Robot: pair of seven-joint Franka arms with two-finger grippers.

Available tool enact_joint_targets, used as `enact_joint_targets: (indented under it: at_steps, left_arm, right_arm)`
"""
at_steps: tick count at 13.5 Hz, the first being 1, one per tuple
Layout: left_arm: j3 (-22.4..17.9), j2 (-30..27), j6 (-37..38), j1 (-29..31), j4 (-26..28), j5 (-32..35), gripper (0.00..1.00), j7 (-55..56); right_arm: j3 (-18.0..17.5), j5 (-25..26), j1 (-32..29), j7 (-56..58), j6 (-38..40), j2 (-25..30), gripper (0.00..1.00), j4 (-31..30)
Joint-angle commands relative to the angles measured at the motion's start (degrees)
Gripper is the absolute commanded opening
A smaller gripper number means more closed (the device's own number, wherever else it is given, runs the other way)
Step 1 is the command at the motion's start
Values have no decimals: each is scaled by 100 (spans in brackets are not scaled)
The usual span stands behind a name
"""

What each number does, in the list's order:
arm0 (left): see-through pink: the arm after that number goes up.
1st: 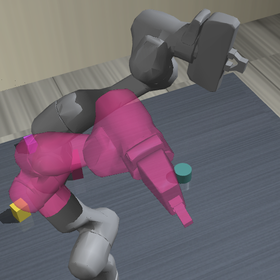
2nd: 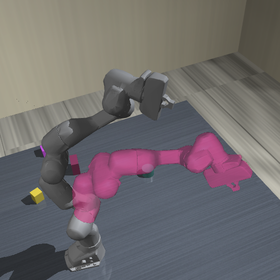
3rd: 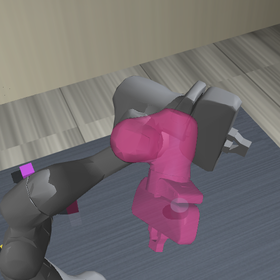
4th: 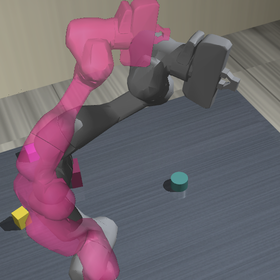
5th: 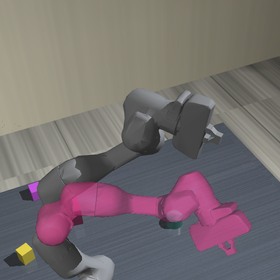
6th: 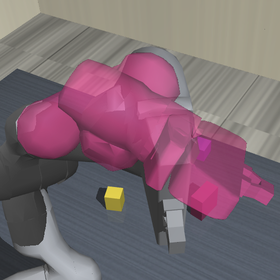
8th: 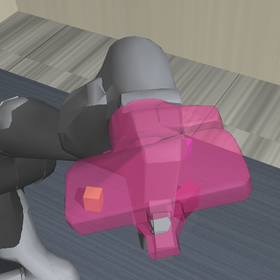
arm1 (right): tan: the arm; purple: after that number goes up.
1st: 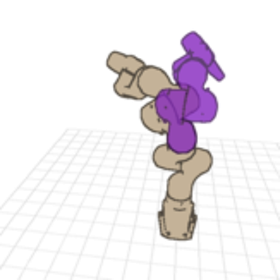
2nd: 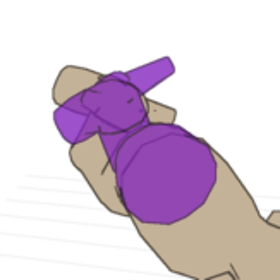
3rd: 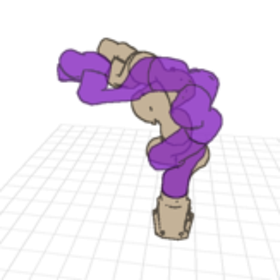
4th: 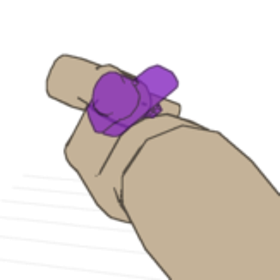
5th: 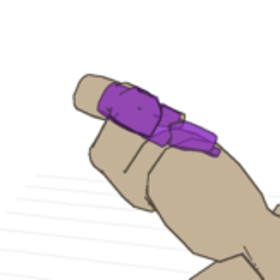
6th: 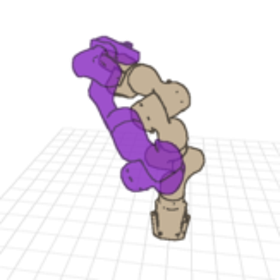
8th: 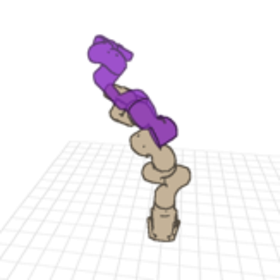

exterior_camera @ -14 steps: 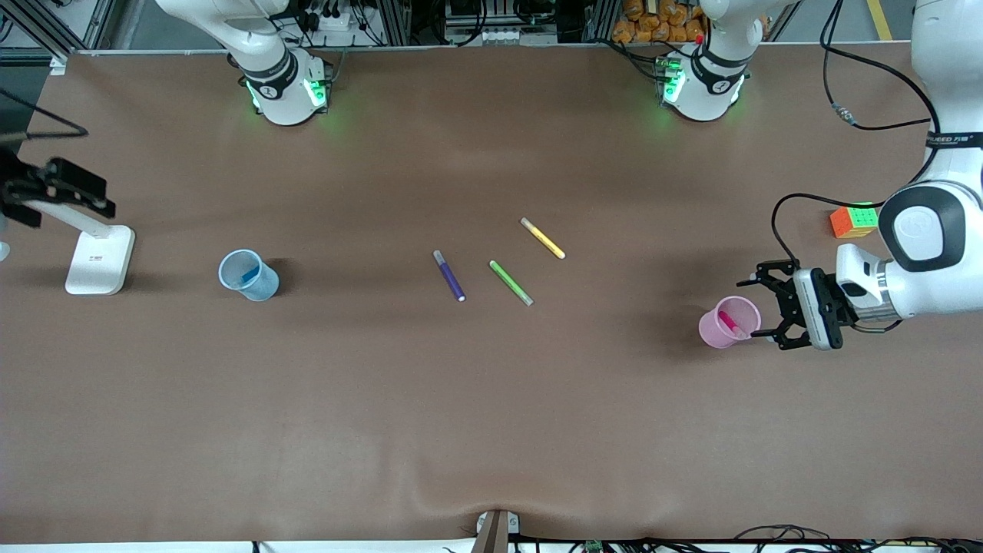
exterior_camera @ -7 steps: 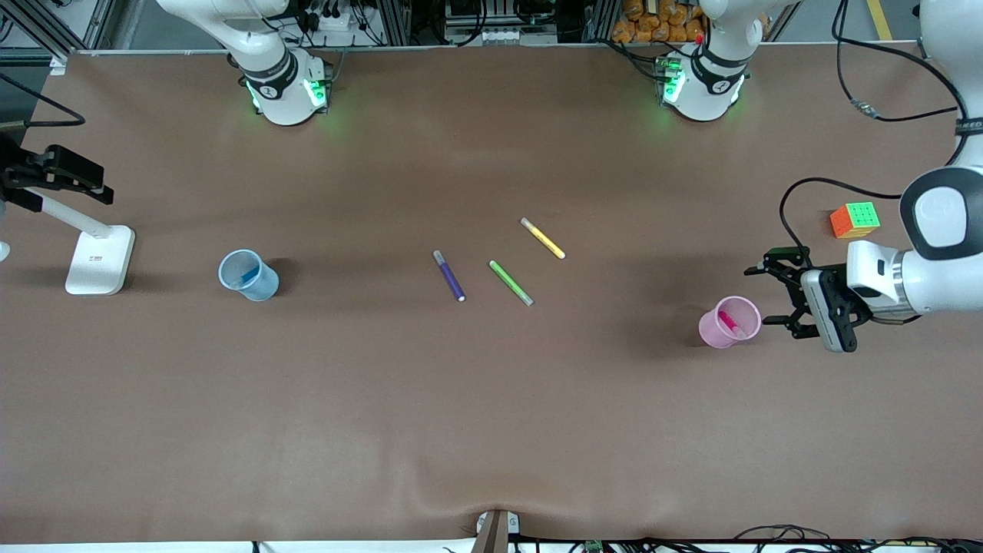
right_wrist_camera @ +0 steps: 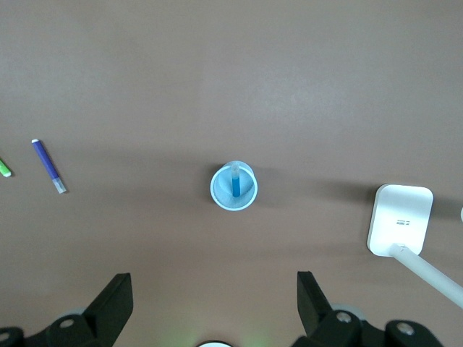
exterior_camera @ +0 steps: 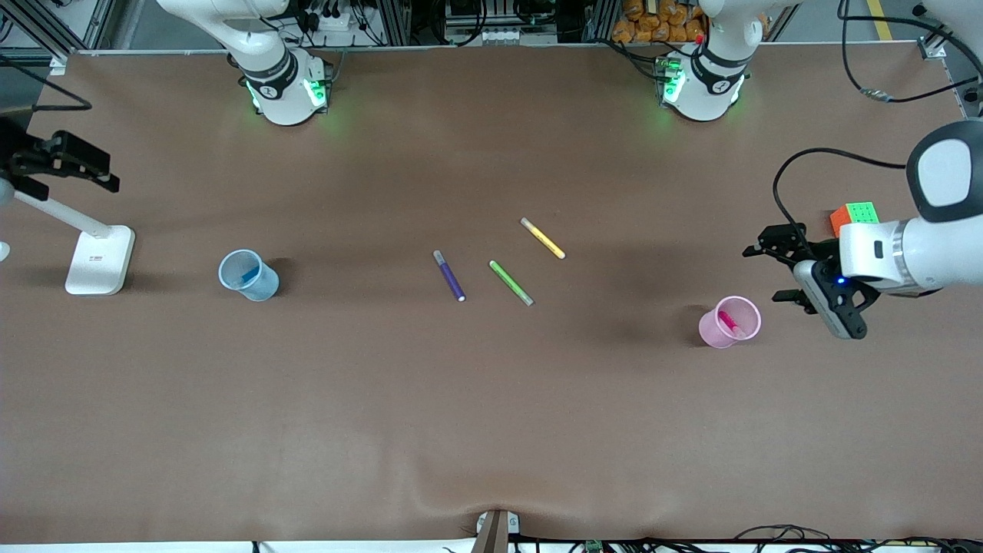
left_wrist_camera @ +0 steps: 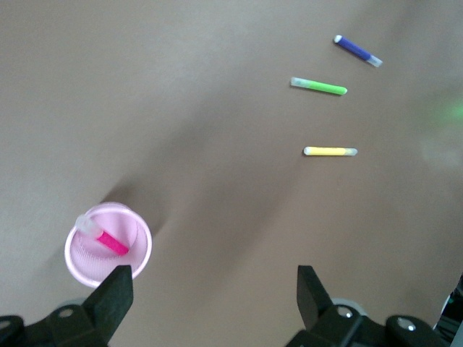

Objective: Place pink and blue markers in matching cups
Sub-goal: 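Open the left gripper to drop the pink marker into the pink cup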

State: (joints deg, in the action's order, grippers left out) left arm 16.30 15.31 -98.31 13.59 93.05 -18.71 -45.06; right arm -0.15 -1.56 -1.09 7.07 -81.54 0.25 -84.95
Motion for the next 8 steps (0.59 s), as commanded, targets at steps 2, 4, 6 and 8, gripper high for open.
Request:
enact_joint_targets:
  at_steps: [2,4,6,8]
  left_arm:
    - [66,-379,312,21,21,184,100,1066]
    - [66,-676,505,38,38,654,100,1926]
    - [153,-897,514,3,29,1175,100,2832]
    - [171,-985,523,29,29,1405,100,3491]
  right_arm:
    - [-205,24,-277,31,-301,257,100,-303]
    - [-187,24,-278,57,-283,230,100,-206]
    - [-196,68,-243,57,-239,107,100,57]
    - [-214,86,-234,-4,-152,107,100,76]
